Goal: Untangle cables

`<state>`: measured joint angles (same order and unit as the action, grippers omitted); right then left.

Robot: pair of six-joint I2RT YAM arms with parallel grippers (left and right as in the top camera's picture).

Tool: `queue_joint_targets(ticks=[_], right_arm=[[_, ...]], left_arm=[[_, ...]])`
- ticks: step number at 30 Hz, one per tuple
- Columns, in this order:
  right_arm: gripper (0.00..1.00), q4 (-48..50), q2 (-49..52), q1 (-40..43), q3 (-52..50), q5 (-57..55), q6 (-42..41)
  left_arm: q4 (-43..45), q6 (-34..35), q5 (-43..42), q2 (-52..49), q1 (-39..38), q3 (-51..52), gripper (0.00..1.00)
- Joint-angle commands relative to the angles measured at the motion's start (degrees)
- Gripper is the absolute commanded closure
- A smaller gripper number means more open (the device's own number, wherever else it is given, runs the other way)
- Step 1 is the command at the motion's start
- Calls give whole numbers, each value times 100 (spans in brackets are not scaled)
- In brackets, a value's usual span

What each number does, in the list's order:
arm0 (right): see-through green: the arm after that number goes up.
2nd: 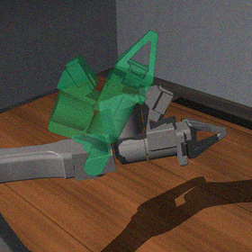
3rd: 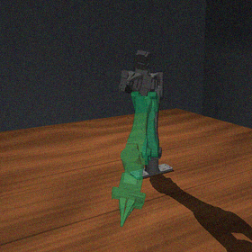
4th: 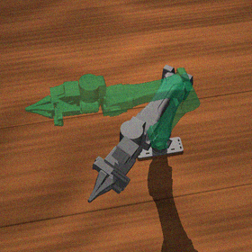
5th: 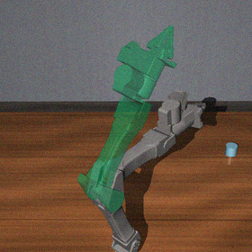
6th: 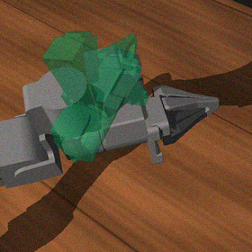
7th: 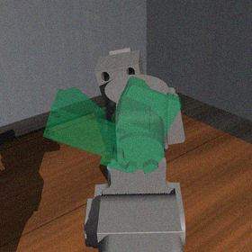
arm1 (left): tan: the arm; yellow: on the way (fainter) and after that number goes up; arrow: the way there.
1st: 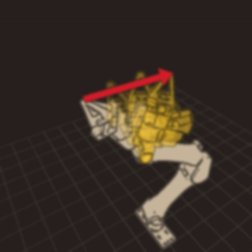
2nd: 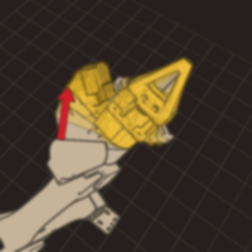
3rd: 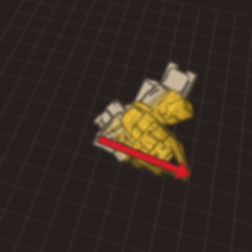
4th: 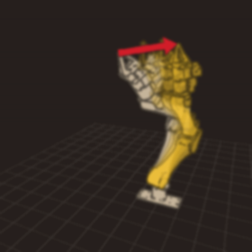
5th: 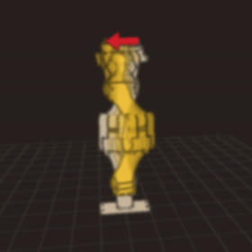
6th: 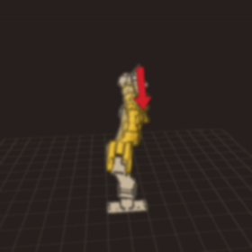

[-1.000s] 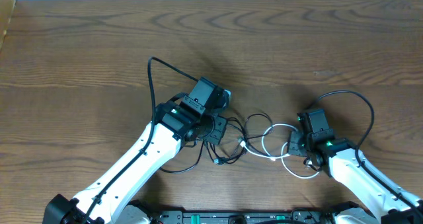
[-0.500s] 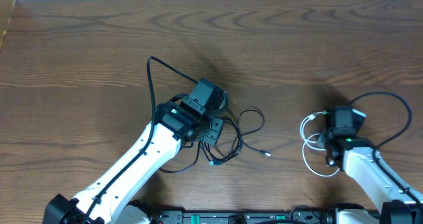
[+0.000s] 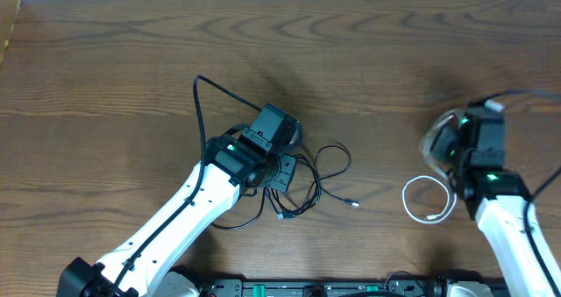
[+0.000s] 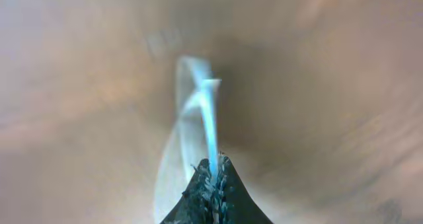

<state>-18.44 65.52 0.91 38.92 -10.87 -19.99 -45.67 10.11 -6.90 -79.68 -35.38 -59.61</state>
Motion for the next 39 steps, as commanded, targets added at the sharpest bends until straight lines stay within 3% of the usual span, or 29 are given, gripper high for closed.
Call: queue_joint_targets(ticks=[1,5,8,11,18,25,39], right_arm=[[99,214,-468,42,686,-785,372],[99,586,-756,42,1115,-1738,776],[99,911,-914,44,1311,-3080,791],[99,1746,-929,245,1364,-4146,1578],[99,2857,-636,1121,1364,-4197,2997],[99,2804,-151,1873,1364,-4190,2839],[99,2796,175,1941,1362,-4122,2837]], left_arm=[[-17,118,111,33,4,-26,92],[-17,118,109,33,4,-26,93],[-17,118,94,33,4,-26,93],[-17,118,94,33,4,-26,92],[-20,122,92,33,4,-26,92],[-39,140,7,33,4,-26,93],[-55,140,7,31,4,-22,93]])
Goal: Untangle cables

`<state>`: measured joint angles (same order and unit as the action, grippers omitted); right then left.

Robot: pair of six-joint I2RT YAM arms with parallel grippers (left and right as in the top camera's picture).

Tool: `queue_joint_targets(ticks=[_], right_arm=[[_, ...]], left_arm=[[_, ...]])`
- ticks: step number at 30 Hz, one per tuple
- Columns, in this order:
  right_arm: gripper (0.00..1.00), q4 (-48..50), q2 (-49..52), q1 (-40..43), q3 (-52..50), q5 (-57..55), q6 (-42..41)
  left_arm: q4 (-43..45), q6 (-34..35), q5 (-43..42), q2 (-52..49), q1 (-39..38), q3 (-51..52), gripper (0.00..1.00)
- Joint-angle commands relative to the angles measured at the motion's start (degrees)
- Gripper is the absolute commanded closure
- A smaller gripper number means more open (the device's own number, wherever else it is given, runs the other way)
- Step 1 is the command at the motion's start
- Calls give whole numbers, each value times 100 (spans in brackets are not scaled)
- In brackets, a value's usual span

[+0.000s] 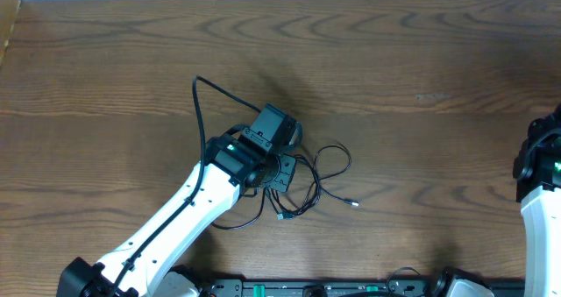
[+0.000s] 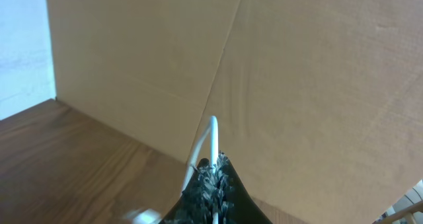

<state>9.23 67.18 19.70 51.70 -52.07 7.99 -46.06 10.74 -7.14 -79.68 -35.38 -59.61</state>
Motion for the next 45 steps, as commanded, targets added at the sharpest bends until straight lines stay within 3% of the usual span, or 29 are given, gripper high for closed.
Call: queue_joint_targets(ticks=[1,15,16,17,18,20,22,24,27,32,38,45], right_arm=[[99,35,9,83,83,17,39],[99,-74,68,184,83,800,33],[93,-168,68,184,83,1027,31],[82,-262,68,184,83,1217,20],[63,-369,68,184,83,1440,20],[43,-645,68,181,83,2149,17],[41,-859,68,162,83,2865,13],[41,-1263,68,162,83,4142,-455],[43,-1633,70,162,83,5128,-1071],[32,-2920,74,155,76,7479,-2127],[22,-4264,162,-144,61,8767,-1731],[15,-5379,269,-1226,-101,8933,-743]], left_arm=[[-15,76,31,31,4,-22,92],[-15,79,28,31,4,-22,92],[-15,79,28,31,4,-22,92],[-15,81,28,31,4,-22,93],[-15,98,31,31,4,-22,92],[-15,98,28,31,4,-22,92],[-13,98,28,31,4,-22,92],[-13,98,28,31,4,-22,92],[-13,98,28,31,4,-22,92],[245,98,-205,31,4,-22,92],[1294,92,-1239,33,4,-24,92],[2990,28,-2983,136,4,-28,92]])
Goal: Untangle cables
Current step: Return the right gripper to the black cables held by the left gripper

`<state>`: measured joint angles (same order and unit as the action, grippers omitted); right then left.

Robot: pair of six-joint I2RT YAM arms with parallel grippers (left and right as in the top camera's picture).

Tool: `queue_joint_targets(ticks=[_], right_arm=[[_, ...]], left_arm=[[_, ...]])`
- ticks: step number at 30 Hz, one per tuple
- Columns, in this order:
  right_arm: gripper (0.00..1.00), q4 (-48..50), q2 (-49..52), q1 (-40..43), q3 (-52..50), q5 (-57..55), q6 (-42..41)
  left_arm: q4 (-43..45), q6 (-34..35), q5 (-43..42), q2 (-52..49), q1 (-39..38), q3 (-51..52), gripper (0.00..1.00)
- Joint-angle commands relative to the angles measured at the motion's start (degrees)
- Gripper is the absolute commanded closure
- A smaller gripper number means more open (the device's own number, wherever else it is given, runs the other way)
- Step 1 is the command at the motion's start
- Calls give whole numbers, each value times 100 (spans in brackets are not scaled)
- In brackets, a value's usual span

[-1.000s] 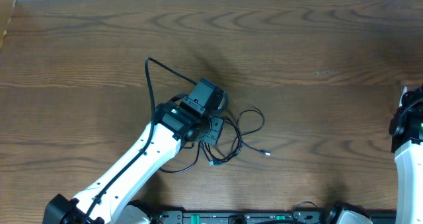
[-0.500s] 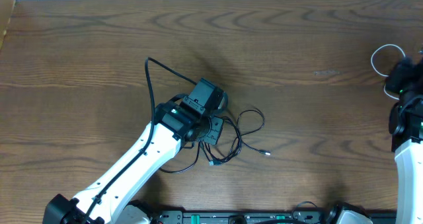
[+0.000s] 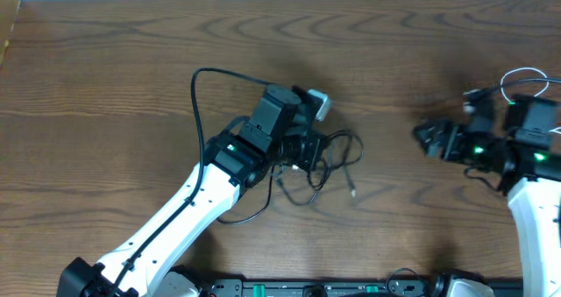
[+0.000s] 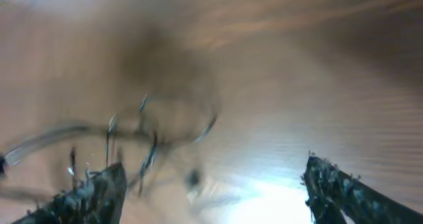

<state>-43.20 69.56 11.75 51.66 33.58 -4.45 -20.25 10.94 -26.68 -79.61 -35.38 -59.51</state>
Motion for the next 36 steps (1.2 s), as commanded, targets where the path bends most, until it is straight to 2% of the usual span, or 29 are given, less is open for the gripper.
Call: queue_joint_targets(ticks=[1,10,12,14,16,18,20,22,23,25,27,28,32,36], right_arm=[[14,-140,33,-588,-127,365,501],[12,153,44,-1792,-157,328,498],[15,164,55,-1937,-157,258,496],[24,203,70,-2072,-157,76,494],[44,337,96,-2280,-157,-332,490],[58,391,96,-2356,-157,-544,483],[82,407,96,-2398,-157,-780,446],[99,398,96,-2396,-160,-957,372],[96,400,96,-2398,-160,-966,361],[76,380,96,-2398,-160,-774,330],[53,358,96,-2413,-160,-105,328],[49,356,96,-2428,-160,96,354],[47,354,96,-2599,-160,798,695],[47,358,96,-2938,-160,815,866]], left_arm=[[507,13,-1064,177,4,-39,92],[629,57,-1172,623,4,-39,93],[684,66,-1176,678,4,-39,92],[822,249,-1322,732,4,-39,92],[1158,334,-1891,798,4,-39,92],[1150,334,-1963,817,4,-39,92],[1014,332,-1958,815,4,-39,92],[866,328,-1899,813,4,-39,92],[769,308,-1836,813,4,-39,92],[776,313,-1628,813,4,-39,93],[898,367,-1224,815,4,-39,92],[979,492,-1060,815,4,-39,93],[1246,1095,-247,815,4,-39,92],[1427,1816,431,815,4,-39,92]])
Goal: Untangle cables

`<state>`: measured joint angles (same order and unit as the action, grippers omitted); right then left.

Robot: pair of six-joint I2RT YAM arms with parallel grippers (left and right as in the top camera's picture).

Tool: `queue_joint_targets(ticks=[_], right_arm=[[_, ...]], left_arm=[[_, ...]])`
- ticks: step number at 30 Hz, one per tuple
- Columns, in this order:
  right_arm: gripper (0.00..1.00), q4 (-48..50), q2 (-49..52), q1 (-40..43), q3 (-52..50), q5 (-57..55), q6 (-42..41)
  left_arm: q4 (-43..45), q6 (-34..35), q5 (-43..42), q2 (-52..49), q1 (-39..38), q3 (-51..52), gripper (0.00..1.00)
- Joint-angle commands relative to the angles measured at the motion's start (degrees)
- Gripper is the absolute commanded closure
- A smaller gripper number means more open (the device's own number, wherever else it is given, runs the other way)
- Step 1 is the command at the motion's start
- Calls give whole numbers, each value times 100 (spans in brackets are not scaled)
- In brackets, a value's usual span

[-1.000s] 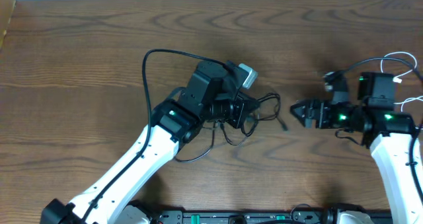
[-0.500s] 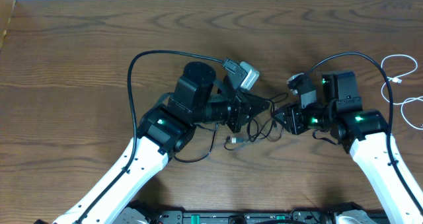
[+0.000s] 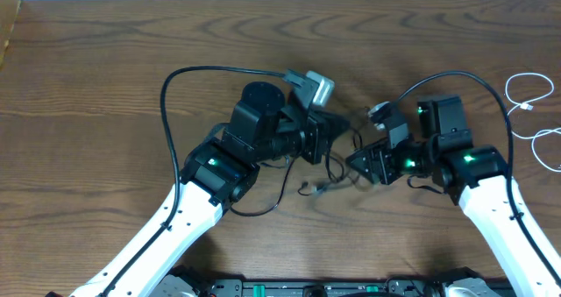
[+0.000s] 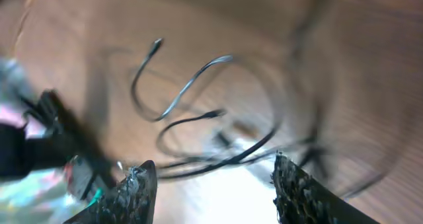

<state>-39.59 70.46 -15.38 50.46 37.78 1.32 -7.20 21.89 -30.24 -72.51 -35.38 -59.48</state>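
A tangle of thin black cables (image 3: 337, 167) hangs at the table's middle, and a long loop of it (image 3: 166, 95) runs left and back to a grey plug block (image 3: 314, 88). My left gripper (image 3: 326, 137) is shut on the black cable at the tangle's left side. From the right, my right gripper (image 3: 361, 164) faces the tangle with its jaws open. In the right wrist view the black strands (image 4: 198, 118) curl just ahead of the gripper (image 4: 213, 161), nothing between the fingers. A loose connector (image 3: 308, 188) dangles near the table.
A white cable (image 3: 526, 100) lies coiled at the table's far right edge, behind my right arm. The dark wood table (image 3: 105, 52) stretches away to the left and back. The right arm's own black lead (image 3: 456, 78) arches over it.
My right gripper, still open, has moved left from mid-right of the table up to the tangle. My left gripper sits a little further right, and the black loop is spread wider to the left.
First my right gripper was shut on the white cable at the right while the left sat on the black tangle. Then the right arm was at the far right edge, still holding it. Later the white cable lay there, the right open, the left lifting the tangle.
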Motion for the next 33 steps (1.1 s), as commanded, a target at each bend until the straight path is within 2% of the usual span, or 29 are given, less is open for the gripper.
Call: queue_joint_targets(ticks=[1,5,7,9,16,17,18,20,21,22,24,25,28,31,33], right_arm=[[46,4,7,-310,-39,396,367],[43,116,7,-612,-39,240,415],[43,267,7,-752,-39,20,411],[45,448,7,-841,-39,-243,409],[47,1108,9,-992,-39,-638,387],[51,1154,9,-1005,-39,-640,387],[60,1163,9,-1014,-39,-640,387],[86,1128,9,-1023,-39,-638,374],[96,1095,9,-1023,-39,-638,343],[99,1029,9,-1023,-39,-638,345],[99,922,9,-1023,-42,-645,345],[99,863,9,-1023,-44,-732,341],[99,680,9,-1023,-44,-1757,-372],[99,365,9,-1021,-44,-3386,-1609],[99,229,9,-1021,-44,-3939,-2184]], left_arm=[[162,855,881,105,4,-42,92],[199,1633,1285,105,4,-42,92],[199,2339,1246,105,2,-42,92],[232,2656,1005,105,-2,-42,92],[455,2804,492,105,-7,-42,93],[457,2820,494,105,-7,-42,92],[457,2817,496,105,-7,-42,92],[448,2806,538,105,-7,-42,92],[450,2721,560,103,-7,-42,92],[446,2612,612,103,-7,-42,90],[339,2271,782,103,-7,-42,73],[199,2057,927,103,-7,-42,68],[-603,1558,1484,103,-7,-42,66],[-1539,1364,2070,98,-7,-42,66],[-2164,1366,2457,72,-7,-42,66]])
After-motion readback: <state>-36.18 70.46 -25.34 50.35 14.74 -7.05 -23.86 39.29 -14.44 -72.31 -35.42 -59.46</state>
